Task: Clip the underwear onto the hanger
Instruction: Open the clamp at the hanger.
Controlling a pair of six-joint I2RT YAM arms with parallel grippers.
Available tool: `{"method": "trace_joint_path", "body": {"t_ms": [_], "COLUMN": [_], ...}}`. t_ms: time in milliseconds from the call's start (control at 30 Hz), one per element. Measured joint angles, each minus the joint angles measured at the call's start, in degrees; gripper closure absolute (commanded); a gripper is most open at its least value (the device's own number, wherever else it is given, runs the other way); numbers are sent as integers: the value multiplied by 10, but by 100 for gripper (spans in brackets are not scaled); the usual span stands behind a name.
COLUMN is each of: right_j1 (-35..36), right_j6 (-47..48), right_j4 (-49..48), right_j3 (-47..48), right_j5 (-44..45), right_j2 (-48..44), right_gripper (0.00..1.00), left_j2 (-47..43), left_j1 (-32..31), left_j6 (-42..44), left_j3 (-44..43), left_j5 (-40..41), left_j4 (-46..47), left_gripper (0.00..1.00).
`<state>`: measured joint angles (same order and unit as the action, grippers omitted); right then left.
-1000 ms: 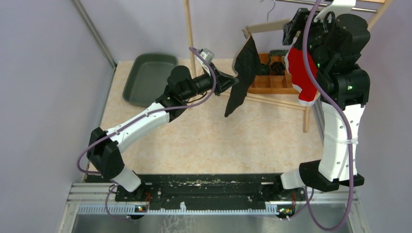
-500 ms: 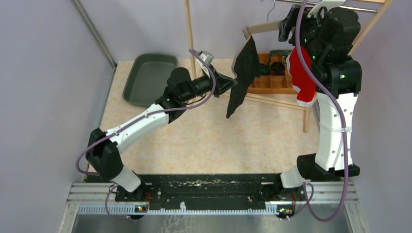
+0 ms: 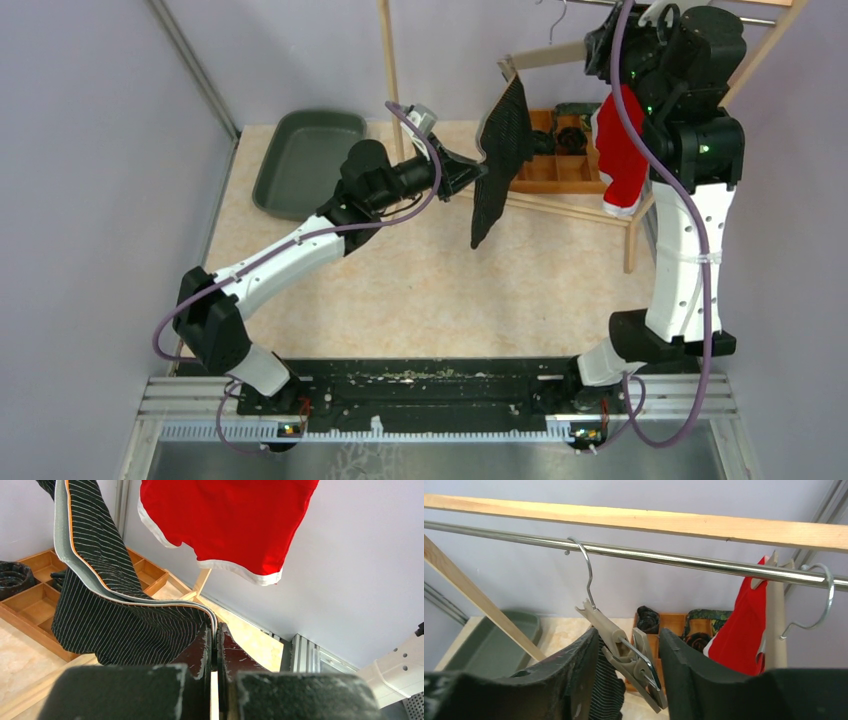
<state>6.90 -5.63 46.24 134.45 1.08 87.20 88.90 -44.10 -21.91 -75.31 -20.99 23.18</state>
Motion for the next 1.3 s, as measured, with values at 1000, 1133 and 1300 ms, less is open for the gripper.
{"method": "trace_joint_path", "body": {"t_ms": [1000, 1133, 1300], "right_j1": [-2, 4, 24], "right_j6": [-42, -45, -44], "right_j4": [-109, -129, -135], "right_j3": [-159, -186, -194], "right_j5": [-72, -70, -56], "right_j2": [-69, -85, -94], "right_gripper": [100, 100, 100], "left_j2": [21, 46, 90], "left_j1": [-45, -75, -116], "left_j6": [27, 47, 81], "left_j3": [-102, -146, -216], "left_j5": [41, 66, 115], "left_j4": [-27, -50, -98], "left_gripper": [100, 100, 100]}}
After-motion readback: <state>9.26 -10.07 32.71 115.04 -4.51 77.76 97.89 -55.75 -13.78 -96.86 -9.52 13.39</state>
